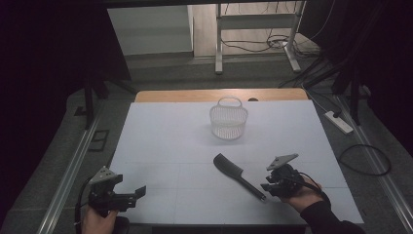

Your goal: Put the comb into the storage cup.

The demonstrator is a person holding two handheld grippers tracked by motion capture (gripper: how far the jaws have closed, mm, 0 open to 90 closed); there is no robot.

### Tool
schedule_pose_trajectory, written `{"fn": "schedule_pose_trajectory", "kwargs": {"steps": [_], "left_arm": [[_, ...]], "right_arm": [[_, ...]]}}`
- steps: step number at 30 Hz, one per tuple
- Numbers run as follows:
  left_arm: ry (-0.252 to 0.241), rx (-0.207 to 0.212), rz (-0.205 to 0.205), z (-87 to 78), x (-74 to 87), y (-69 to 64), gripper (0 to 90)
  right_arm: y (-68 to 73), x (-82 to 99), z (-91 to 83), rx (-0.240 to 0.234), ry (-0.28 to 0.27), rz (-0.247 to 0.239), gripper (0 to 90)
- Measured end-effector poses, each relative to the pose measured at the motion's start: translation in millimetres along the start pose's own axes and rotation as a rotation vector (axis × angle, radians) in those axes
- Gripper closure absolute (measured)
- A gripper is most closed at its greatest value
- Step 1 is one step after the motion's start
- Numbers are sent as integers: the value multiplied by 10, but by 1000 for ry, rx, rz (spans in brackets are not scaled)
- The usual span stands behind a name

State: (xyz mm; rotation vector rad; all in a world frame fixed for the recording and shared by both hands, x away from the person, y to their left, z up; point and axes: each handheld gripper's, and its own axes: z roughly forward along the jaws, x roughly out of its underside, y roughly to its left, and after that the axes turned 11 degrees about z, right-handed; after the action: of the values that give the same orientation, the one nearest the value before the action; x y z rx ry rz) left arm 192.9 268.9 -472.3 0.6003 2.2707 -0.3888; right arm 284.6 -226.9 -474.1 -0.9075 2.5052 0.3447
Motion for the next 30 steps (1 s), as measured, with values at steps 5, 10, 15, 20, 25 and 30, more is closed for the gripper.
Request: {"fn": "schedule_pose_trajectory", "kwargs": {"steps": [5,10,15,20,25,30], "left_arm": [[-4,1,-5,-1,3,1,0],[-3,1,-5,0,2,1,0],[-3,1,-6,1,2,3,0],[-3,0,-6,1,2,2,0],[-2,0,-6,2,1,2,0],[-1,-1,-6,2,1,2,0]], "right_arm": [[24,-34,-51,0,-30,1,395],[21,-63,-70,4,-41,14,217],[29,-90,-69,-13,-43,10,61],[64,-123,-59,-31,-33,4,0],[80,-161,-34,-40,-33,-2,0],[108,-207,-7,-60,-26,-8,0]]}}
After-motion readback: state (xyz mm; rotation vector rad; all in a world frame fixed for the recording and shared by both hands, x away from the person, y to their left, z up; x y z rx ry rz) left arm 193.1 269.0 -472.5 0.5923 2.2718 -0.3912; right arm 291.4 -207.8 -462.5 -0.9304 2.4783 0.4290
